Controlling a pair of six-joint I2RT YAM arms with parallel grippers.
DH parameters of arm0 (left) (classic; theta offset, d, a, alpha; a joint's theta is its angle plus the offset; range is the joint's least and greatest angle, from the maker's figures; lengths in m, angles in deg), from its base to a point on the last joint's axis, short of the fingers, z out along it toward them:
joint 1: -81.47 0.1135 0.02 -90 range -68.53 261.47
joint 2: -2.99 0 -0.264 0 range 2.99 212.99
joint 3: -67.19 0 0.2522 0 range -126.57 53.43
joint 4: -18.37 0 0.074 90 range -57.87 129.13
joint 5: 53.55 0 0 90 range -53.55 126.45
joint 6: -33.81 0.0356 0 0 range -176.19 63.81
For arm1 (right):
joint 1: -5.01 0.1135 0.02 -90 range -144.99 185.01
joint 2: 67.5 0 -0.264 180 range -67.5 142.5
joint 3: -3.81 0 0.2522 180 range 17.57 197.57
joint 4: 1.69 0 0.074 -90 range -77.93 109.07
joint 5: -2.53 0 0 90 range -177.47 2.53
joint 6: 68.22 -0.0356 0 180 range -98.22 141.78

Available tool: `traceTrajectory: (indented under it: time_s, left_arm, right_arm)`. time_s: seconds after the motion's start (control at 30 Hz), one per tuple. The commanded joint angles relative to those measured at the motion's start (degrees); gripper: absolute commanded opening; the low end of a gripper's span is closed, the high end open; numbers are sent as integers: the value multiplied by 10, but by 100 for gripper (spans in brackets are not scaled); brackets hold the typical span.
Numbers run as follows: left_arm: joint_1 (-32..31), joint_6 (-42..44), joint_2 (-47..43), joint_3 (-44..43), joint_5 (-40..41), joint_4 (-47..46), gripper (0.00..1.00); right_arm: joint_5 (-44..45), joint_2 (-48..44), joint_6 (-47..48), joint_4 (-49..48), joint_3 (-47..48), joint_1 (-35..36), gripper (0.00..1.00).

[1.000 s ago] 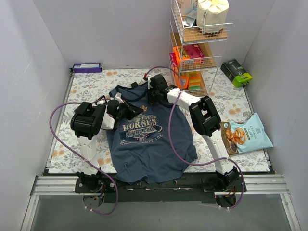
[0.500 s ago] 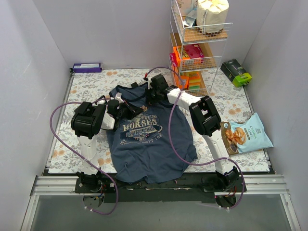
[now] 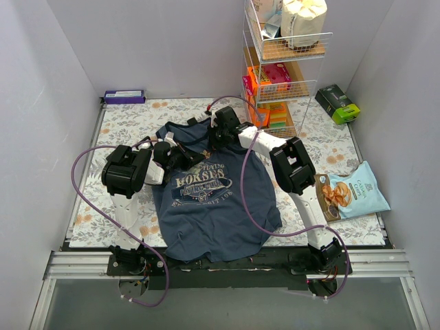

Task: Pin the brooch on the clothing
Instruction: Pin the brooch to the clothes.

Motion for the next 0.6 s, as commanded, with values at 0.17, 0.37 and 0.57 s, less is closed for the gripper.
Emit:
traceTrajectory:
  time_s: [0.17, 0.37, 0.57]
  left_arm:
    - [-14, -3, 6, -21, -12, -7, 0]
    - [-16, -5, 9, -24, -12, -9, 0]
    - [-17, -12, 9, -21, -22, -21, 0]
  right_arm:
    - [-31, 1, -16, -17, 26, 21, 1]
    - [-29, 3, -17, -13, 30, 21, 1]
    - [-31, 1, -16, -12, 32, 20, 1]
